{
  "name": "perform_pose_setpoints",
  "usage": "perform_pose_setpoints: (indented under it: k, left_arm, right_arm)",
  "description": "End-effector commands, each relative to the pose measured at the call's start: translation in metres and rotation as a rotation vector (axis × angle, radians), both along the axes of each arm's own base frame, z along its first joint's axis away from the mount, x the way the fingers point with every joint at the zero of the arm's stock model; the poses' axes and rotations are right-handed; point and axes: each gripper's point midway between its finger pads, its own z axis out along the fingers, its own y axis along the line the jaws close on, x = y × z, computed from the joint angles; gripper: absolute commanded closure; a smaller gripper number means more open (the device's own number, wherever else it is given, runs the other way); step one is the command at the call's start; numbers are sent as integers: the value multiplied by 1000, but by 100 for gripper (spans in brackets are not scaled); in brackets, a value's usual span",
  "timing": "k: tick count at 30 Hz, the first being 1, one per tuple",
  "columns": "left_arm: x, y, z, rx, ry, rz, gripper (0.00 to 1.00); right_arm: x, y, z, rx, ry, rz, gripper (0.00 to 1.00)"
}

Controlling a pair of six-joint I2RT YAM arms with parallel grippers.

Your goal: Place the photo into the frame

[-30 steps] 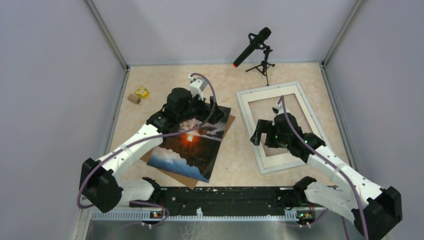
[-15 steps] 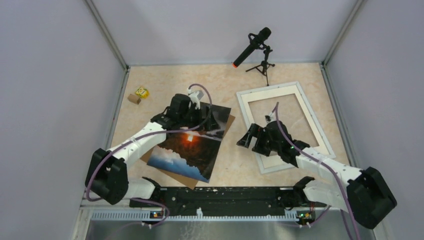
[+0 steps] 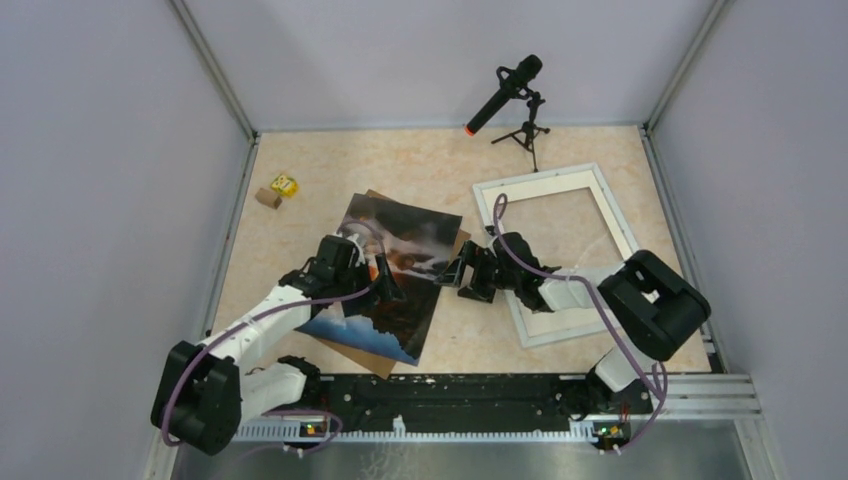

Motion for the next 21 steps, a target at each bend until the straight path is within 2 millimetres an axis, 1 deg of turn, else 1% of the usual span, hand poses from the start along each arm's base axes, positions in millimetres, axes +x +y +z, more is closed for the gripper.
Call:
perform_pose_setpoints:
  k: [1, 3, 7, 11, 14, 17, 19, 21]
  left_arm:
    - [-6, 2, -24, -3, 91, 80, 2]
    - [-9, 7, -30, 16, 106, 94, 2]
    - [-19, 13, -43, 33, 122, 111, 1]
    - [-25, 12, -48, 19, 135, 103, 2]
    - [-26, 10, -49, 1, 138, 100, 2]
    - [-26, 9, -50, 3, 131, 88, 2]
    - [-26, 9, -50, 2, 131, 77, 2]
    - [-27, 9, -50, 4, 132, 70, 2]
  right_arm:
    - [8, 35, 27, 128, -79, 71, 12]
    - [5, 39, 25, 138, -81, 74, 15]
    - [1, 48, 19, 146, -85, 69, 16]
    - [-2, 56, 15, 180, -63, 67, 18]
    - [-3, 63, 18, 232, -58, 74, 21]
    - [-5, 68, 30, 292, -59, 82, 25]
    - [-5, 69, 36, 314, -65, 75, 25]
    - [-7, 67, 38, 316, -62, 66, 26]
